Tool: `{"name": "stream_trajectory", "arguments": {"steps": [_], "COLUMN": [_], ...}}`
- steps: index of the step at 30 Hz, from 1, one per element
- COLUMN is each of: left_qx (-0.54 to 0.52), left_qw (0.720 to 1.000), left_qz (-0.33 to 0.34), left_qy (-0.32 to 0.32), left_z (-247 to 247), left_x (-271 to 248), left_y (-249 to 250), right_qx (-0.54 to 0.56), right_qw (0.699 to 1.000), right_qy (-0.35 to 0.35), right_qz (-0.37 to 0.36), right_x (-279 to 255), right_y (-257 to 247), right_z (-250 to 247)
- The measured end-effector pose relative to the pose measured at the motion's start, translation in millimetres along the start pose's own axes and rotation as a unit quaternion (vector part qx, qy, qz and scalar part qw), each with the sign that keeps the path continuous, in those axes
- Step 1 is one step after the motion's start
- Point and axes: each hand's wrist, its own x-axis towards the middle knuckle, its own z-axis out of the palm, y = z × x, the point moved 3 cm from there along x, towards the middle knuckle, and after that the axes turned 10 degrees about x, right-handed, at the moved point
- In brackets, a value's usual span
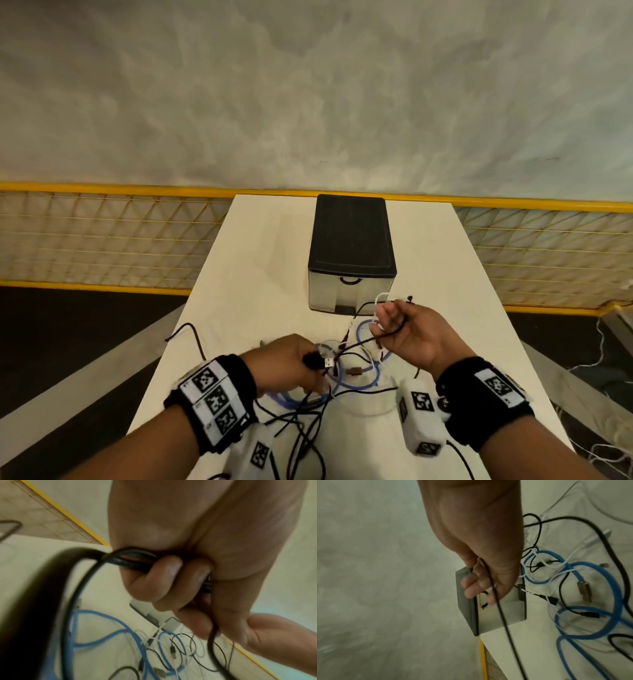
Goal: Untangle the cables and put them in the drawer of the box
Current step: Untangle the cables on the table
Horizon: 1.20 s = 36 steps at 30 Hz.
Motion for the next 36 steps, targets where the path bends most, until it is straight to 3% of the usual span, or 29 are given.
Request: {"name": "stream_trajectory", "arguments": {"steps": [5, 9, 11, 15, 20, 25, 27, 28, 29, 31, 32, 34, 36], "left_qx": [0.063, -0.06, -0.097, 0.059, 0.182, 0.273, 0.307, 0.327, 0.344, 0.374, 0.378, 0.349, 0.277], "left_qw": [0.997, 0.974, 0.958, 0.963, 0.938, 0.937, 0.929, 0.924, 0.917, 0.902, 0.897, 0.902, 0.923], "left_qz": [-0.03, -0.01, 0.019, 0.089, 0.127, 0.045, -0.002, -0.027, -0.047, -0.086, -0.102, -0.104, -0.079], "left_qy": [0.023, 0.217, 0.268, 0.247, 0.265, 0.214, 0.205, 0.198, 0.196, 0.199, 0.204, 0.23, 0.257], "left_z": [-31, -59, -64, -40, -13, -14, -23, -29, -34, -41, -43, -45, -46], "left_x": [-20, -22, -22, -15, -8, -19, -27, -32, -37, -46, -49, -50, -47], "left_y": [-16, -3, 11, 37, 37, 4, -17, -26, -35, -49, -54, -55, -49], "right_qx": [0.007, -0.033, -0.051, -0.072, -0.089, -0.134, -0.248, -0.358, -0.493, -0.729, -0.79, -0.852, -0.889], "right_qw": [0.999, 0.997, 0.995, 0.987, 0.984, 0.983, 0.963, 0.924, 0.85, 0.639, 0.563, 0.474, 0.41], "right_qy": [0.012, -0.049, -0.08, -0.144, -0.151, -0.126, -0.092, -0.075, -0.066, -0.061, -0.064, -0.064, -0.057], "right_qz": [-0.03, -0.039, -0.028, 0.001, 0.017, 0.008, -0.048, -0.108, -0.175, -0.238, -0.234, -0.214, -0.196], "right_x": [1, -14, -25, -44, -47, -39, -29, -24, -16, 4, 14, 30, 36], "right_y": [-6, 9, 19, 33, 34, 37, 36, 33, 32, 39, 45, 57, 65], "right_z": [3, 16, 24, 43, 49, 40, 31, 25, 19, 5, -1, -14, -23]}}
